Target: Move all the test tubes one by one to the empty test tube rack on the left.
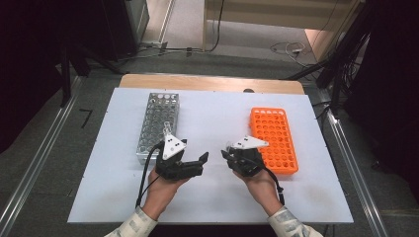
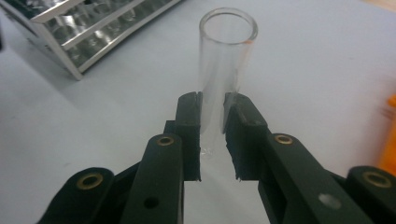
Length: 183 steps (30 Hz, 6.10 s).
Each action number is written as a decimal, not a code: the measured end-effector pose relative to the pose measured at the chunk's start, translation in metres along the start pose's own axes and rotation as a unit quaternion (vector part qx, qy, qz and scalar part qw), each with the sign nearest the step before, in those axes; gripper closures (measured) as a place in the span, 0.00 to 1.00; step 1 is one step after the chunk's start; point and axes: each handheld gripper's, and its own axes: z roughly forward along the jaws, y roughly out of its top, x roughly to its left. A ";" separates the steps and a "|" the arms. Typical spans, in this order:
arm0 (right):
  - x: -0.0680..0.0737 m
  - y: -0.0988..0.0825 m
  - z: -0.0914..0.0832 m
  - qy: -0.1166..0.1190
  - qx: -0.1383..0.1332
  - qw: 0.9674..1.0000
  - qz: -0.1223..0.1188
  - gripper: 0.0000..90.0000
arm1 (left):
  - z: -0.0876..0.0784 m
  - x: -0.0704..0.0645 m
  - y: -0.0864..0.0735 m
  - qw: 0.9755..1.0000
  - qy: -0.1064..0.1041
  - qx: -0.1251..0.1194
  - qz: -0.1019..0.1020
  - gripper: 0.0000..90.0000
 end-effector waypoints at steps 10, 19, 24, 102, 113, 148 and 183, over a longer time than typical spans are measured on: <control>0.029 0.003 0.008 0.047 0.007 0.999 -0.024 0.81 | 0.011 -0.013 0.002 0.999 0.002 0.007 0.032 0.16; 0.038 0.006 0.006 0.061 0.000 0.998 -0.031 0.81 | 0.014 -0.019 0.001 0.999 -0.016 -0.001 0.048 0.45; 0.036 0.006 0.005 0.062 0.002 0.998 -0.028 0.81 | 0.016 -0.022 -0.001 0.998 -0.037 0.002 0.058 0.68; -0.004 0.000 -0.008 0.042 -0.017 0.999 0.029 0.31 | 0.014 0.089 0.066 0.991 0.122 -0.030 -0.036 0.83; -0.004 -0.001 -0.008 0.041 -0.017 0.999 0.030 0.31 | 0.017 0.097 0.064 0.988 0.145 -0.030 -0.034 0.83; -0.004 -0.002 -0.007 0.041 -0.014 0.999 0.028 0.31 | 0.029 0.103 0.047 0.989 0.140 0.036 -0.043 0.75; -0.032 -0.014 -0.020 0.013 -0.029 0.998 0.055 0.27 | -0.049 0.097 0.013 0.989 0.108 -0.040 -0.095 0.22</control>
